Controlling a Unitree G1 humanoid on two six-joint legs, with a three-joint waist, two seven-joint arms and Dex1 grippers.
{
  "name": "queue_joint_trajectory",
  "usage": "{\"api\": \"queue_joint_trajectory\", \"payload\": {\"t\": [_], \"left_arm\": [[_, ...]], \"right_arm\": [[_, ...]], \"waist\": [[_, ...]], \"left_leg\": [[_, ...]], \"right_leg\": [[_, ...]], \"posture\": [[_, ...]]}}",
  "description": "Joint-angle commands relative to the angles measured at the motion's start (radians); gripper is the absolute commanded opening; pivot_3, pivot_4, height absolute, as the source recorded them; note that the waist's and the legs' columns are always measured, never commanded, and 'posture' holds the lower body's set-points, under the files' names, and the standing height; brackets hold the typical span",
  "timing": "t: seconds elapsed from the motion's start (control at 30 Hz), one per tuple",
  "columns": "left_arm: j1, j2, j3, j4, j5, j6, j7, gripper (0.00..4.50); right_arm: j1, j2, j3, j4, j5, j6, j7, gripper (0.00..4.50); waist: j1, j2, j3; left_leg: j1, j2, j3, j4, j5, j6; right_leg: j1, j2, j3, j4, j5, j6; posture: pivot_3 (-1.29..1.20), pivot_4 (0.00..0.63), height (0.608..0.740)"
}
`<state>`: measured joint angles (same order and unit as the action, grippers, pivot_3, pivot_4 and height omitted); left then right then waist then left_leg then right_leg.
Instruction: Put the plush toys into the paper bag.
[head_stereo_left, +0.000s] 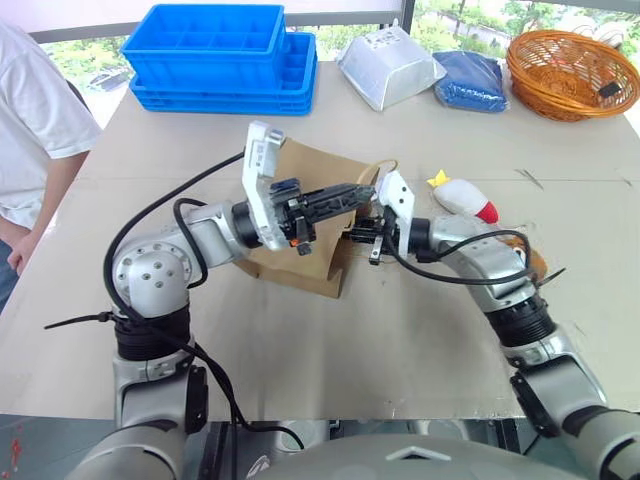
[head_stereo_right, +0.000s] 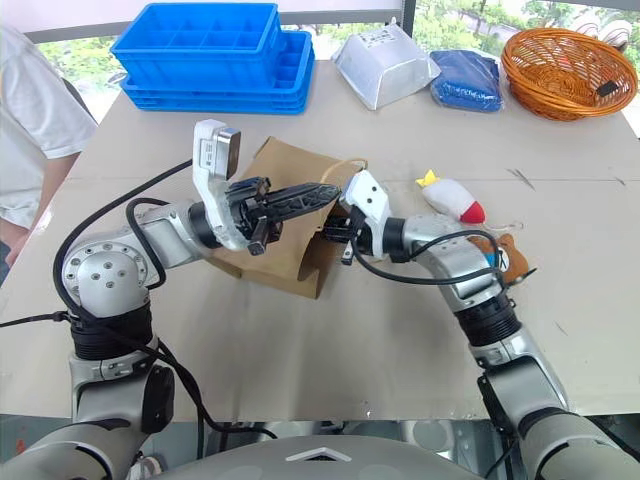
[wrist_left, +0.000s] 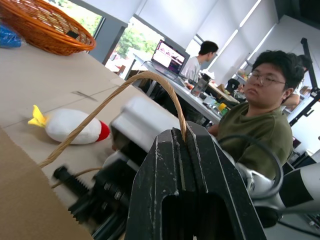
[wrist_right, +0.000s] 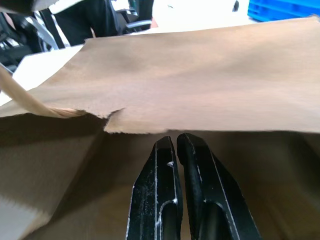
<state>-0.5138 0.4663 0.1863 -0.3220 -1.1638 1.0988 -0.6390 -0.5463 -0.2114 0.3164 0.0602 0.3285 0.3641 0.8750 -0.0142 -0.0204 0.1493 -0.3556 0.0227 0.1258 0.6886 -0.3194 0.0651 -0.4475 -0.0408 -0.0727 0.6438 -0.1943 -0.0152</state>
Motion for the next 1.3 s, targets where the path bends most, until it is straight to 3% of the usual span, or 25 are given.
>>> {"api": "queue_joint_trajectory", "payload": {"t": [0.03, 0.47, 0.63, 0.83, 1.13, 1.3], "left_arm": [[-0.011, -0.001, 0.02, -0.018, -0.035, -0.025, 0.013, 0.0], [-0.026, -0.009, 0.022, -0.013, -0.046, -0.056, 0.074, 0.0], [-0.077, -0.002, 0.042, 0.01, -0.059, -0.07, 0.091, 0.0], [-0.196, 0.022, 0.066, 0.091, -0.04, -0.097, 0.082, 0.0], [-0.217, 0.055, 0.047, 0.109, 0.016, -0.12, 0.034, 0.0], [-0.222, 0.083, -0.004, 0.123, 0.166, -0.199, 0.009, 0.0]], "right_arm": [[0.023, 0.062, -0.009, 0.069, -0.012, -0.148, 0.019, 0.06], [-0.042, 0.19, 0.089, 0.483, -0.241, -0.54, 0.043, 0.06], [-0.064, 0.177, 0.094, 0.577, -0.312, -0.58, 0.027, 0.06], [-0.052, 0.145, 0.075, 0.544, -0.348, -0.522, -0.005, 0.06], [-0.08, 0.192, 0.016, 0.457, -0.383, -0.326, -0.241, 0.06], [-0.076, 0.223, 0.016, 0.448, -0.404, -0.236, -0.323, 0.06]], "waist": [[-0.001, 0.0, 0.0], [-0.005, 0.0, 0.0], [-0.004, 0.0, 0.0], [-0.003, 0.001, 0.0], [-0.004, 0.001, 0.0], [-0.005, 0.001, 0.0]], "left_leg": [[0.0, 0.0, 0.0, 0.0, 0.0, 0.0], [0.0, 0.0, -0.001, 0.0, 0.0, 0.0], [0.0, 0.0, -0.002, 0.0, 0.0, 0.0], [0.001, 0.0, -0.003, 0.0, 0.001, -0.001], [0.0, -0.001, -0.006, 0.0, 0.001, -0.003], [0.0, -0.001, -0.007, 0.0, 0.002, -0.004]], "right_leg": [[0.0, 0.0, 0.0, 0.0, 0.0, 0.0], [0.0, 0.0, 0.0, 0.0, 0.0, 0.0], [0.0, -0.001, -0.002, 0.0, 0.0, 0.0], [0.002, -0.002, -0.004, 0.0, 0.0, -0.001], [0.002, -0.004, -0.009, 0.0, 0.0, -0.001], [0.002, -0.004, -0.01, 0.0, 0.0, -0.001]], "posture": [[0.0, 0.15, 0.74], [0.0, 0.15, 0.74], [0.0, 0.15, 0.74], [0.0, 0.15, 0.74], [0.0, 0.15, 0.74], [0.0, 0.15, 0.74]]}}
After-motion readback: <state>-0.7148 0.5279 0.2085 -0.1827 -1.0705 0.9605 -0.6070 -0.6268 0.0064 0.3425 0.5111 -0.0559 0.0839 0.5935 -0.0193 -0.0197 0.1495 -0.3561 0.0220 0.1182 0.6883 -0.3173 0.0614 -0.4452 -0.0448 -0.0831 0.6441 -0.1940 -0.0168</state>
